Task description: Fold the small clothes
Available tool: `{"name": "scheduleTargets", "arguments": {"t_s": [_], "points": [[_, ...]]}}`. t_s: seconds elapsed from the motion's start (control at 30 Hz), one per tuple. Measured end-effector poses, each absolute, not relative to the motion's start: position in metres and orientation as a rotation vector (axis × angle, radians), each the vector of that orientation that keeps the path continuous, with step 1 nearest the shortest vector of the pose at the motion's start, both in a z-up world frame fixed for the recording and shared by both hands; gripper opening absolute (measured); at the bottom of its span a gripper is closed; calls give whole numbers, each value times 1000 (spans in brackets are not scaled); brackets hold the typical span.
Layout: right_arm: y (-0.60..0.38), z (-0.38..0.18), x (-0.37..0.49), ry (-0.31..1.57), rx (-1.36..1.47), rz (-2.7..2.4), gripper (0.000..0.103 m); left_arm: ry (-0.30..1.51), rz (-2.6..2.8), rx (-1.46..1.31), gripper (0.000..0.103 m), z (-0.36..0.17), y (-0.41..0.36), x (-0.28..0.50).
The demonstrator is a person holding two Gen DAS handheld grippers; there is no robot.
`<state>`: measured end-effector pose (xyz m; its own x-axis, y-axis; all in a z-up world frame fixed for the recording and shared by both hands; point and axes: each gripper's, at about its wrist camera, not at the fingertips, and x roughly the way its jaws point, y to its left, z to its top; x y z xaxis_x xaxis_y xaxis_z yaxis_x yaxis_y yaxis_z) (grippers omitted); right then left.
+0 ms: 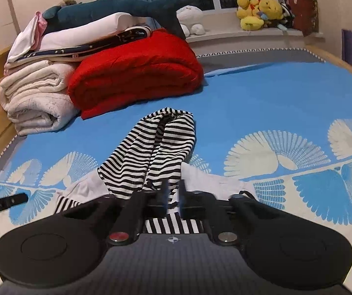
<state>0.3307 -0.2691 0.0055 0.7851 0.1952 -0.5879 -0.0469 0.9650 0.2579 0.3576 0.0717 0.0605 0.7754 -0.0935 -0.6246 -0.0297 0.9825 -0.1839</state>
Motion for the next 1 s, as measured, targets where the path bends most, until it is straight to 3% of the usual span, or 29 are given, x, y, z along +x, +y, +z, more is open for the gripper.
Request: {"name": "scheduleTargets", "arguments": {"t_s": [0.23,0.57,0.73,0.8,0.83,0.87,0.9,0.93,1.0], "points": [[-288,5,337,703,308,147,4,705,-53,-171,0,66,43,446],[-310,-12,349,786,362,138,4,882,-23,-267,0,-23,-7,595],[-317,-16,355,804,357,136,4,880,37,-321,0,-55,-14,646],[-317,-20,357,814,350,137,4,865,31,-335,11,-60,-20,661],[-316,-22,358,825,348,140,4,852,25,-348,31,-59,-23,665],[-315,-25,359,834,346,145,4,839,20,-358,58,-58,-28,670],[-314,-27,360,843,342,150,4,833,17,-361,69,-58,-33,675],[-314,-28,361,848,337,153,4,832,10,-356,79,-59,-41,682],[-316,-28,362,847,336,146,4,838,-19,-330,79,-58,-58,691]]}}
